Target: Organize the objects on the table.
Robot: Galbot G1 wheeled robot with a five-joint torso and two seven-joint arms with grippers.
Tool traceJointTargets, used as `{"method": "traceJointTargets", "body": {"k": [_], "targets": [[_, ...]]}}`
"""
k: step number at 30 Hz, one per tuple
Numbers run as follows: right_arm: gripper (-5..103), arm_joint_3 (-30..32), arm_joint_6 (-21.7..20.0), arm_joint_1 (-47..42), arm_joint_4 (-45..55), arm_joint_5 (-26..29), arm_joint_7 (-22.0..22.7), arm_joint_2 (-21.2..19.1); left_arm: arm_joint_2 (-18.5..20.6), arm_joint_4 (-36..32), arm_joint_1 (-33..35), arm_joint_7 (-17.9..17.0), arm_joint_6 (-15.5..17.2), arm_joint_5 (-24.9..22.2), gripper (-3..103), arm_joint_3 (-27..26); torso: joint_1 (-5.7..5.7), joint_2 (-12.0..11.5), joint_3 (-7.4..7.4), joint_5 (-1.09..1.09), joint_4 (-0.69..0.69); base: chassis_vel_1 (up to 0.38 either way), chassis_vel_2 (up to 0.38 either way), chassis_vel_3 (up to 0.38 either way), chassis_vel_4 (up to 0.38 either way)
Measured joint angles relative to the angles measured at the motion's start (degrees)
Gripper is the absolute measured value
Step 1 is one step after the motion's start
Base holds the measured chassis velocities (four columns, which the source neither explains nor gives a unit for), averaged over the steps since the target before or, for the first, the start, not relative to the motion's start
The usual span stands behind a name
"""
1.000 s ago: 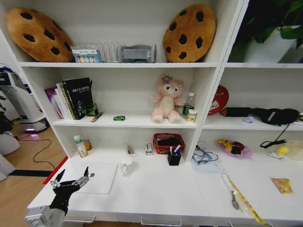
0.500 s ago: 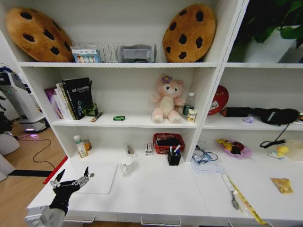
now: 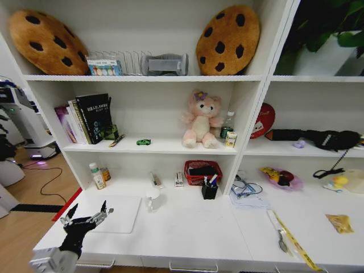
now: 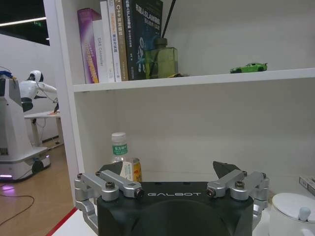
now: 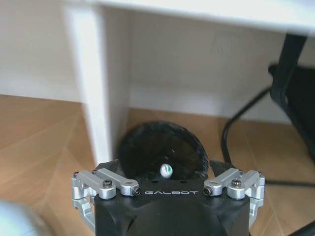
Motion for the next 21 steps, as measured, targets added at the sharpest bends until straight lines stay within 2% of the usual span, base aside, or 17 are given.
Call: {"method": "traceJointTargets", "body": {"k": [3, 4, 5, 6, 7, 8, 9, 11, 14, 15, 17, 18, 19, 21], "targets": [[100, 0.08, 0.89, -2.71, 2.93, -0.72, 0.8, 0.46, 0.0, 0.01, 0.0, 0.01, 0.0, 0.0, 100, 0.0, 0.0, 0.0, 0.0, -0.01, -0.01, 0.0, 0.0, 0.0, 0.0], [100, 0.76, 3.07, -7.37, 9.66, -0.89, 2.07, 1.71, 0.0, 0.01, 0.0, 0.02, 0.01, 0.0, 100, 0.0, 0.0, 0.0, 0.0, -0.09, -0.03, 0.0, 0.0, 0.0, 0.0], [100, 1.55, 4.6, -9.74, 15.47, -0.81, 2.62, 2.63, 0.0, 0.0, 0.0, 0.02, 0.0, 0.0, 100, 0.0, 0.0, 0.01, 0.0, -0.02, -0.02, 0.0, 0.0, 0.0, 0.0], [100, 1.55, 4.6, -9.74, 15.47, -0.81, 2.62, 2.63, 0.0, 0.0, 0.0, 0.02, 0.0, 0.0, 100, 0.0, 0.0, 0.01, 0.0, -0.02, -0.02, 0.0, 0.0, 0.0, 0.0], [100, 2.45, 5.68, -11.28, 19.96, -1.87, 3.15, 3.02, 0.0, 0.0, 0.0, 0.02, 0.0, 0.0, 100, 0.0, 0.0, 0.0, 0.0, -0.02, 0.0, 0.0, 0.0, 0.0, 0.0], [100, 4.59, 7.73, -12.87, 27.0, -6.66, 3.57, 3.49, 0.0, 0.01, 0.0, 0.02, 0.0, 0.0, 100, 0.0, 0.0, 0.0, 0.01, -0.08, 0.02, 0.0, 0.0, 0.0, 0.0], [100, 4.59, 7.73, -12.87, 27.0, -6.66, 3.57, 3.49, 0.0, 0.01, 0.0, 0.02, 0.0, 0.0, 100, 0.0, 0.0, 0.0, 0.01, -0.08, 0.02, 0.0, 0.0, 0.0, 0.0], [100, 7.02, 8.86, -12.41, 36.95, -11.3, 4.36, 3.72, 0.0, 0.0, 0.0, 0.02, 0.0, 0.0, 100, 0.0, 0.01, 0.0, 0.01, -0.04, 0.02, 0.0, 0.0, 0.0, 0.0], [100, 8.2, 7.41, -11.02, 41.68, -11.39, 5.16, 3.4, 0.0, 0.01, 0.0, 0.02, 0.0, 0.0, 100, 0.0, 0.01, -0.01, 0.02, -0.05, 0.02, 0.0, 0.0, 0.0, 0.0], [100, 9.49, 5.33, -9.78, 45.01, -9.78, 5.67, 2.91, 0.0, 0.01, 0.0, 0.03, 0.0, 0.0, 100, 0.0, 0.01, -0.01, 0.01, -0.04, 0.03, 0.0, 0.0, 0.0, 0.0], [100, 12.1, 1.57, -8.0, 49.08, -3.09, 6.01, 1.58, 0.0, 0.01, 0.0, 0.01, 0.0, 0.0, 100, 0.0, 0.02, -0.01, 0.02, -0.05, 0.02, 0.0, 0.0, 0.0, 0.0], [100, 12.67, 0.6, -7.5, 49.79, -0.42, 6.06, 1.17, 0.0, 0.01, 0.0, 0.02, 0.0, 0.0, 100, 0.0, 0.02, -0.02, 0.02, -0.05, 0.01, 0.0, 0.0, 0.0, 0.0], [100, 12.67, 0.6, -7.5, 49.79, -0.42, 6.06, 1.17, 0.0, 0.01, 0.0, 0.02, 0.0, 0.0, 100, 0.0, 0.02, -0.02, 0.02, -0.05, 0.01, 0.0, 0.0, 0.0, 0.0], [100, 13.31, -1.84, -5.87, 50.37, 6.47, 6.47, 0.15, 0.0, 0.01, 0.0, 0.02, 0.0, 0.0, 100, 0.0, 0.02, -0.01, 0.02, -0.03, 0.01, 0.0, 0.0, 0.0, 0.0]]}}
